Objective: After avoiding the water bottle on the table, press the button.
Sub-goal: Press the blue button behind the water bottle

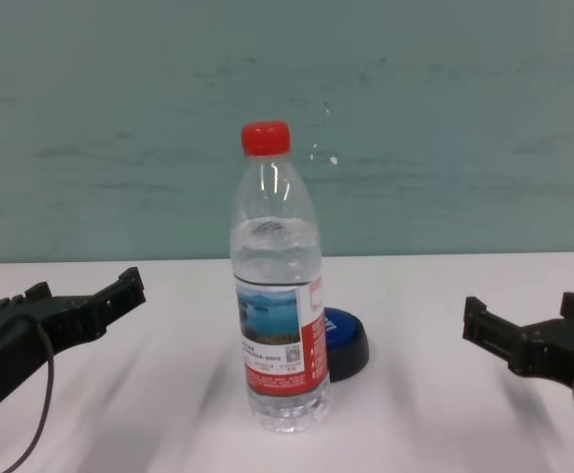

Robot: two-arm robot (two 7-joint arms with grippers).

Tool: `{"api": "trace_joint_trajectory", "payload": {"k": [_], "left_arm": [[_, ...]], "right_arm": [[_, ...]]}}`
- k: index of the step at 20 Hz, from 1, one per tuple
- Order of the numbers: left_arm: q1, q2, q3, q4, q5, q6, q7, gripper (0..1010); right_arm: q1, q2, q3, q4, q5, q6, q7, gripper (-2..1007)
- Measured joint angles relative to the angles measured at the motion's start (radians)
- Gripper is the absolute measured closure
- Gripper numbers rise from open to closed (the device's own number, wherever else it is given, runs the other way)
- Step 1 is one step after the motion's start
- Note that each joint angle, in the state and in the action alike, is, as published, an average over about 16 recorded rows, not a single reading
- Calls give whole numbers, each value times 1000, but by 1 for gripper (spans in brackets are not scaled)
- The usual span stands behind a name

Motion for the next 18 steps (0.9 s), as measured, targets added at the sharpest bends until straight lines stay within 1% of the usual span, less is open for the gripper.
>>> {"api": "trace_joint_trajectory", "payload": {"k": [15, 18], "left_arm": [[0, 0, 0, 0, 0, 0, 0, 10], [1, 0, 0, -1, 4, -4, -2, 10]], "right_arm": [[0, 0, 0, 0, 0, 0, 0, 1], [0, 0, 0, 0, 0, 0, 0, 1]]}}
